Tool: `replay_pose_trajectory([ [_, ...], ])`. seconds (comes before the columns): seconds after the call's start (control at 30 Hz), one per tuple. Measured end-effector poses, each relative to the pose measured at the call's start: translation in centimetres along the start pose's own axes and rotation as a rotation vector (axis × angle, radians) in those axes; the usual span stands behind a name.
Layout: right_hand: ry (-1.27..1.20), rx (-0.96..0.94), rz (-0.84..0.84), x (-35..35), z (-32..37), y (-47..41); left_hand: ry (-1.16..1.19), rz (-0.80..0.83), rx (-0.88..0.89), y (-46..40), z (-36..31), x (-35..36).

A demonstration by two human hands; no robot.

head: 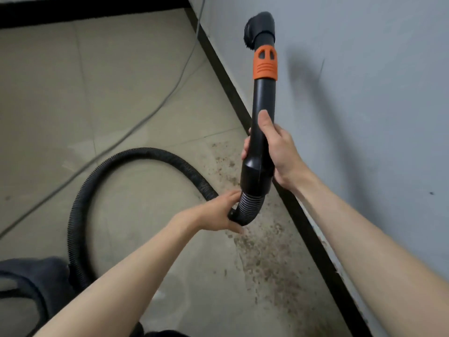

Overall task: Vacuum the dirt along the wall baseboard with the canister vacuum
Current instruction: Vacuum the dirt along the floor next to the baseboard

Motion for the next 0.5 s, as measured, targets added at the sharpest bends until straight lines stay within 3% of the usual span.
replay_pose_trajectory([
  [0.1, -0.049, -0.101, 0.009, 0.0, 1.0, -2.8, 0.129, -0.175, 0.095, -2.6, 2.0, -2.1],
  [0.3, 0.019, -0.196, -0.161, 1.2, -0.2, -6.3, -0.299, -0.556, 0.233, -3.5, 4.5, -7.4],
  [0.4, -0.002, -0.181, -0.245, 3.3, -1.8, -7.0, -0.519, -0.729, 0.168, -1.9, 6.5, -9.2],
  [0.5, 0.006, -0.131, -0.288, 6.1, -4.5, -7.3, -0.636, -0.787, 0.043, 0.2, 9.6, -9.9],
])
Point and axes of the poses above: each hand's wrist, its own y-axis away from the middle knuckle, its own x-axis out of the palm, z = x × y, the point moved 8 cm from there along -y, towards the middle knuckle, and after that the axes turned 15 degrees about y, right-handed, at the moved point
